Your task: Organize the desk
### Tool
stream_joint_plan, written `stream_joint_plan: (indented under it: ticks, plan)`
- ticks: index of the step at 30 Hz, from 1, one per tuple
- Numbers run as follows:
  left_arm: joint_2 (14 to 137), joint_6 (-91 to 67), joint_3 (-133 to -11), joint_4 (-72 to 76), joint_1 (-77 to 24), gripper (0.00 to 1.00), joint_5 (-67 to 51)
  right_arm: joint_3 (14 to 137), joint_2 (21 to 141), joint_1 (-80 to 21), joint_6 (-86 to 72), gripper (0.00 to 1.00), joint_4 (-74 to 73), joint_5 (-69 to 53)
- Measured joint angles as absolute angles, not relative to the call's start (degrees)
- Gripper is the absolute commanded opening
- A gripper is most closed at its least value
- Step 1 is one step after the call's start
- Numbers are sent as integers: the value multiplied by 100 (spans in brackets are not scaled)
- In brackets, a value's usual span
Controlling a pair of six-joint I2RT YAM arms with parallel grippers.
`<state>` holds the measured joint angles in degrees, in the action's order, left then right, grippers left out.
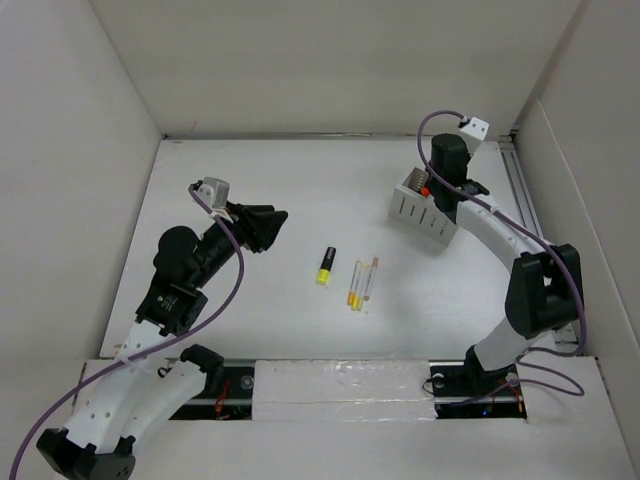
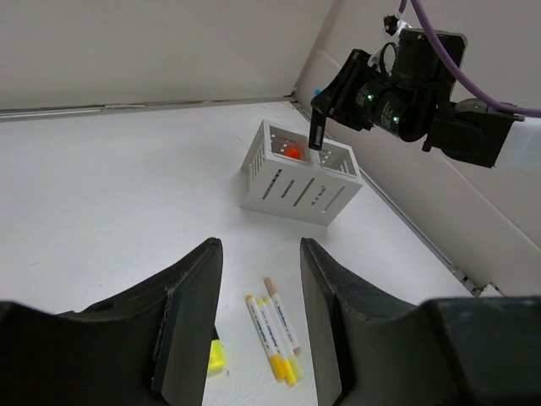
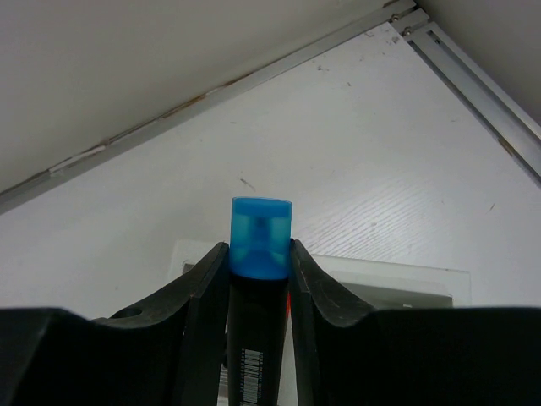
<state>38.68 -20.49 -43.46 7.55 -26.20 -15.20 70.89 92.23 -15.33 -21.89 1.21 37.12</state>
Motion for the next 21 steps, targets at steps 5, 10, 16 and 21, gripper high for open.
stream_joint_plan:
  ticks: [5,10,16,21]
  plan:
    - [3865,-2049,-4346,753,-2620,38,-1514,7102,9456,-1531,-2060,0,287,3752]
    - [3868,-2049,-4346,751,-2620,38,-1498,7273,9887,-1546,-1986,0,419,3767]
    - [3854,-2047,-4346,751,-2620,38,-1472,7284,10182,-1671,-1949,3,447,3924]
    - [3846,-2047,-4346,751,-2620,38,-1450,7247,10147,-1883,-1935,33,491,4069]
